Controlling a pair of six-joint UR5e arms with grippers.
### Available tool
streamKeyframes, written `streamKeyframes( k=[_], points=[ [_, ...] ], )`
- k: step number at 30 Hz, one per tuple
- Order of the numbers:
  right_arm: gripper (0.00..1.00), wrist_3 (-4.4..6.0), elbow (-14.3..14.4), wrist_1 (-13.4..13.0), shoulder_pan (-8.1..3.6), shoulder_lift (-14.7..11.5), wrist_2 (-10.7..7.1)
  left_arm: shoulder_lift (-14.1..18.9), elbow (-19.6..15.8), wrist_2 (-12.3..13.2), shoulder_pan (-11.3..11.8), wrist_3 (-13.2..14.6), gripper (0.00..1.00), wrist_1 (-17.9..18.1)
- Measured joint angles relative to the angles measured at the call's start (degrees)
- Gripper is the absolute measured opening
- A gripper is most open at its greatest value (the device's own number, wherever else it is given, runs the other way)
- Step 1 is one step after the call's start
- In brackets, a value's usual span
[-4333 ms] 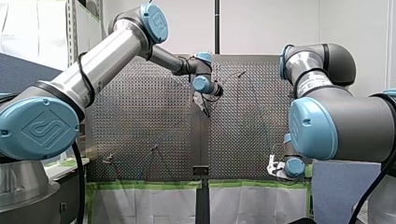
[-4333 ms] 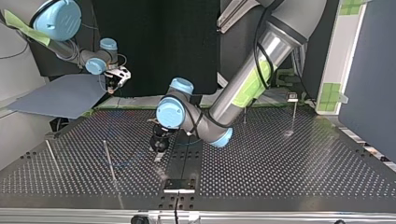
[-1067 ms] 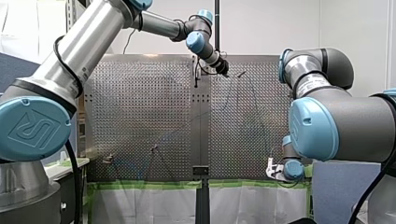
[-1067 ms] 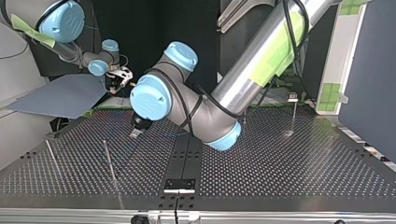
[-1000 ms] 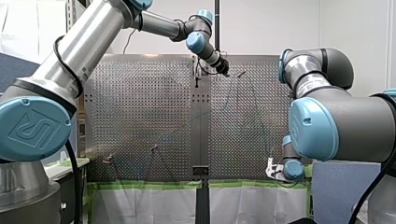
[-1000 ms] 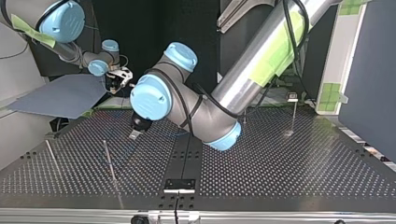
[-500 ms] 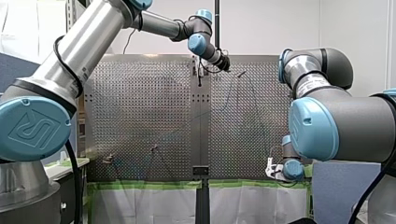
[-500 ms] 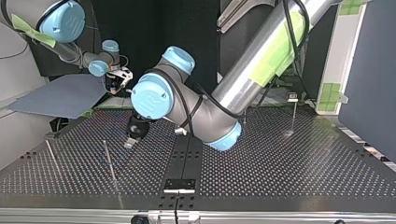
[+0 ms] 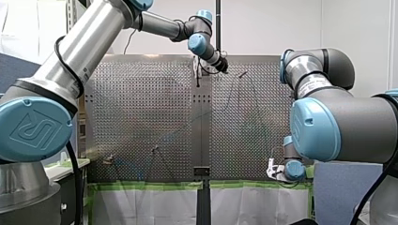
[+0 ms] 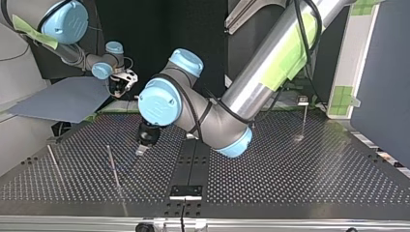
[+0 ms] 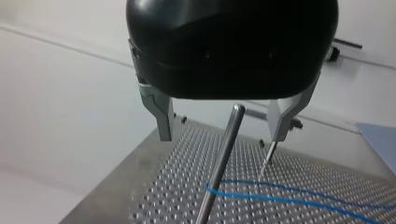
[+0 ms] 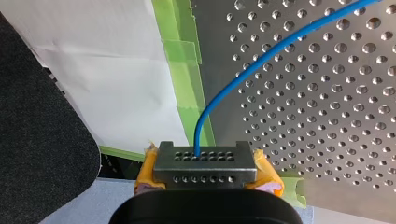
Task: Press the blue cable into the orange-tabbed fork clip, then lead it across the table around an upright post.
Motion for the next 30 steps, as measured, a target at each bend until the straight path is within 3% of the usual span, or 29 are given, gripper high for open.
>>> streamKeyframes(
  k=[8, 23, 30],
  points=[
    [0.0, 0.0, 0.0, 0.1, 0.14, 0.0, 0.0, 0.0, 0.0, -3.8, 0.0, -0.2, 1.0, -0.6],
    [0.0, 0.0, 0.0, 0.1, 0.35, 0.0, 0.0, 0.4, -0.3, -6.3, -0.4, -1.4, 1.0, -3.6],
    [0.0, -0.01, 0.0, 0.1, 0.43, 0.0, -0.05, 3.2, -3.0, -7.2, 0.2, -3.7, 1.0, -1.6]
  ],
)
